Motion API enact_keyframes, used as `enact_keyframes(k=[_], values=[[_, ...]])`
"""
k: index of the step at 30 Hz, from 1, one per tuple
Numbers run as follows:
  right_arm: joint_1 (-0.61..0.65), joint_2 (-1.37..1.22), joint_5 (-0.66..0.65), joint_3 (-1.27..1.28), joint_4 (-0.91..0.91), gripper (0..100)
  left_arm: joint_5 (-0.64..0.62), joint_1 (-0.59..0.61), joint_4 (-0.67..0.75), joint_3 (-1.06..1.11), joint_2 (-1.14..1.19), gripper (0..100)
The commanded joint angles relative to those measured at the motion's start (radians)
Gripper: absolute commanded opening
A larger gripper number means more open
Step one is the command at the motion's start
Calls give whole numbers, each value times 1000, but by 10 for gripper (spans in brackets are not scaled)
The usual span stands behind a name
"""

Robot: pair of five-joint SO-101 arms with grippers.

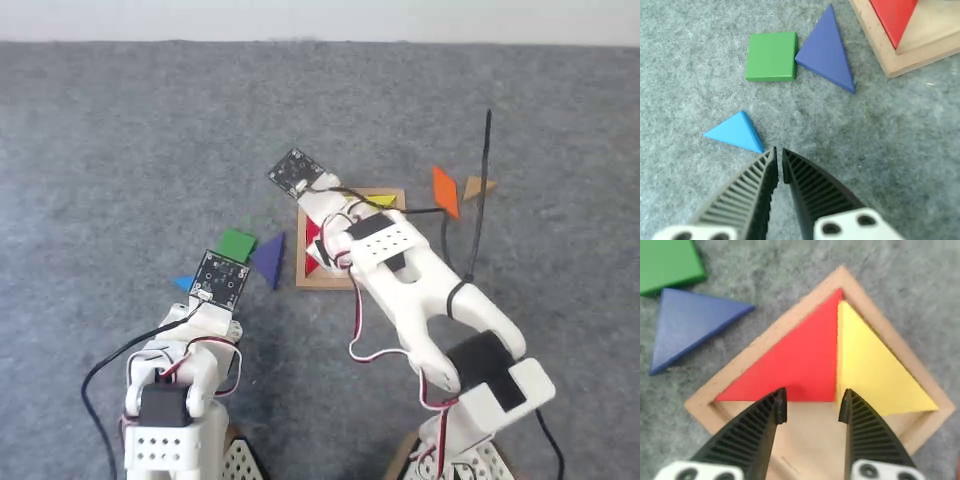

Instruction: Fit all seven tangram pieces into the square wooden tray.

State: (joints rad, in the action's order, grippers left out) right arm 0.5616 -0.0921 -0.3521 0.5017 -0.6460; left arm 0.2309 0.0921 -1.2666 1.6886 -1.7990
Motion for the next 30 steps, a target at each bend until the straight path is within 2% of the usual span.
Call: enact_keyframes(k=[1, 5, 10, 13, 18, 23, 26, 30], values=[[-38, 68, -2, -68, 61, 190, 11, 5, -3, -7, -23, 16], [-48, 77, -5, -83, 50, 190, 11, 5, -3, -7, -23, 16], [-88, 154, -8, -69, -160, 190, 11, 5, -3, -7, -23, 16], [-168, 249, 5, 34, -180, 166, 11, 5, -3, -7, -23, 16], [-355, 398, 72, 238, -77, 61, 11, 5, -3, -7, -23, 16], [-483, 403, 183, 210, -42, 147, 11, 5, -3, -7, -23, 16], [-489, 331, 189, 114, -88, 209, 11, 5, -3, -7, -23, 16], [-487, 171, 210, -48, -110, 219, 11, 5, -3, -7, -23, 16]])
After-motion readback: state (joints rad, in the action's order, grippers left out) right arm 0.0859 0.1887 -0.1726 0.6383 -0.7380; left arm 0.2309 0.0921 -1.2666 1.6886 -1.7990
